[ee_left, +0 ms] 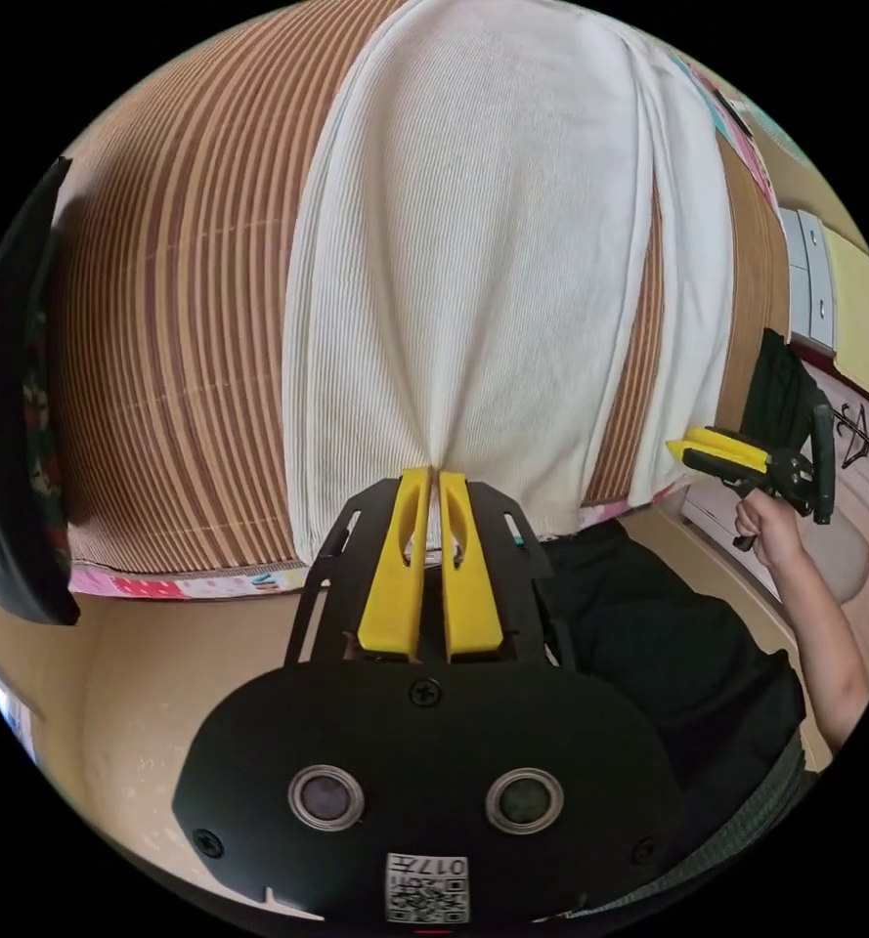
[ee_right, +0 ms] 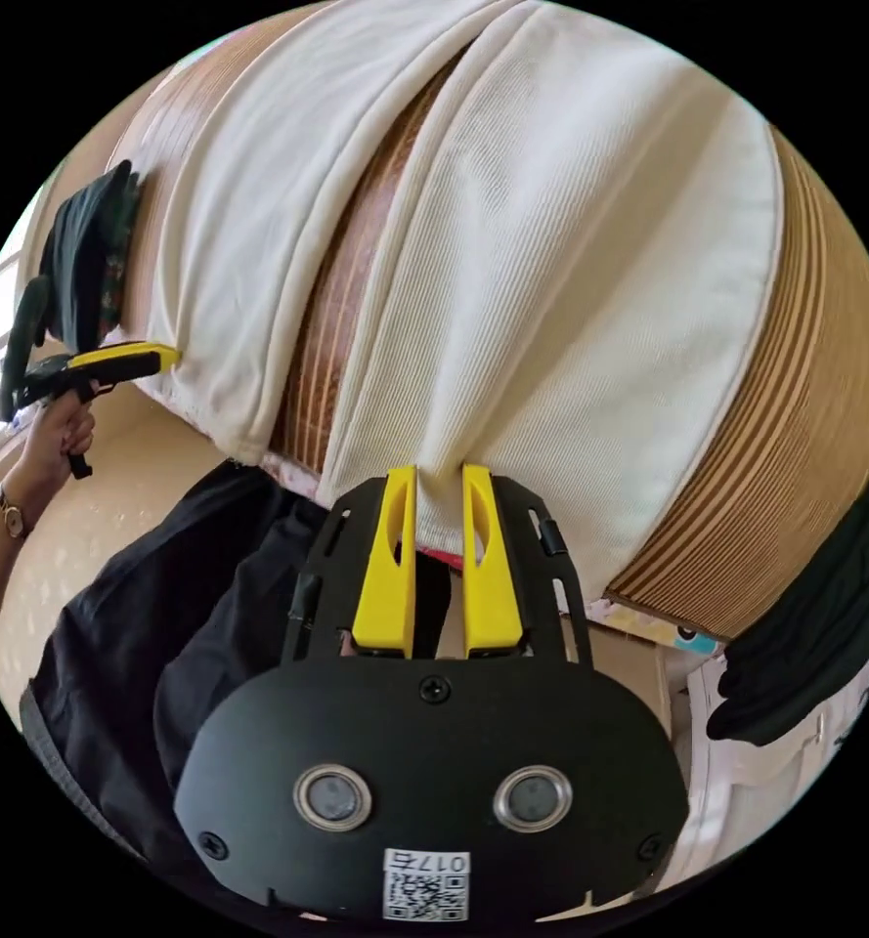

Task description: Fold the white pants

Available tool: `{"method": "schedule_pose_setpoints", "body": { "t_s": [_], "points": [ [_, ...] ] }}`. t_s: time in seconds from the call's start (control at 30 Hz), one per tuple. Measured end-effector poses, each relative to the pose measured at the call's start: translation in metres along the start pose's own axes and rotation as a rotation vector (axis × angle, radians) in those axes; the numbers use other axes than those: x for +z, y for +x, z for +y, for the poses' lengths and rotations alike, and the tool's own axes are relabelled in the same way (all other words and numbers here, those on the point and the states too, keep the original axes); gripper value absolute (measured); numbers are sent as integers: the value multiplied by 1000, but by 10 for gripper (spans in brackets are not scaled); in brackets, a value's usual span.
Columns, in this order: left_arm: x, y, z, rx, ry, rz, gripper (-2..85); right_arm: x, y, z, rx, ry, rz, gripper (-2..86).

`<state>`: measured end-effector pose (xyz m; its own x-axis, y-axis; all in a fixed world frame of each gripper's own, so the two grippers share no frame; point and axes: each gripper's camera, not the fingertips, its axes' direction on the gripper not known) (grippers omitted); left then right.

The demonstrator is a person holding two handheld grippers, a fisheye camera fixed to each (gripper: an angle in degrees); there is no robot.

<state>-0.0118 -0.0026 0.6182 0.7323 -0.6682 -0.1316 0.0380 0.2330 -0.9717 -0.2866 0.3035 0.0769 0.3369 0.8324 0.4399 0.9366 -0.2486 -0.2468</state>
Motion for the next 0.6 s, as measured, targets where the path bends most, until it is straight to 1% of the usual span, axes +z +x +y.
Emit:
{"method": "schedule_pose_setpoints", "body": {
  "t_s": [0.03,0.1,0.17,0.2,0.23,0.27,0.33,0.43,0.53,0.6],
  "points": [
    [-5,3,5,1,0,10,-2,-5,5,9,-15,-1,-47,67],
    [-11,2,11,1,-26,16,-1,-21,24,31,49,87,-110,61],
    [-11,-4,19,21,-70,40,1,-41,65,66,264,234,-132,71],
    [-13,-12,27,16,-75,29,2,-44,75,75,321,259,-123,75],
    [-15,-23,34,-3,-78,15,4,-46,94,91,433,287,-94,84],
    [-16,-30,38,-17,-84,12,4,-44,112,105,531,291,-74,93],
    [-18,-59,54,-88,-124,23,7,-30,133,122,616,260,-97,105],
    [-22,-91,74,-158,-167,17,10,6,151,137,613,145,-214,105],
    [-36,-108,87,-178,-167,-5,16,5,157,162,578,233,-297,78],
    [-52,-113,90,-185,-111,16,23,-1,157,182,537,286,-340,66]
  ]
}}
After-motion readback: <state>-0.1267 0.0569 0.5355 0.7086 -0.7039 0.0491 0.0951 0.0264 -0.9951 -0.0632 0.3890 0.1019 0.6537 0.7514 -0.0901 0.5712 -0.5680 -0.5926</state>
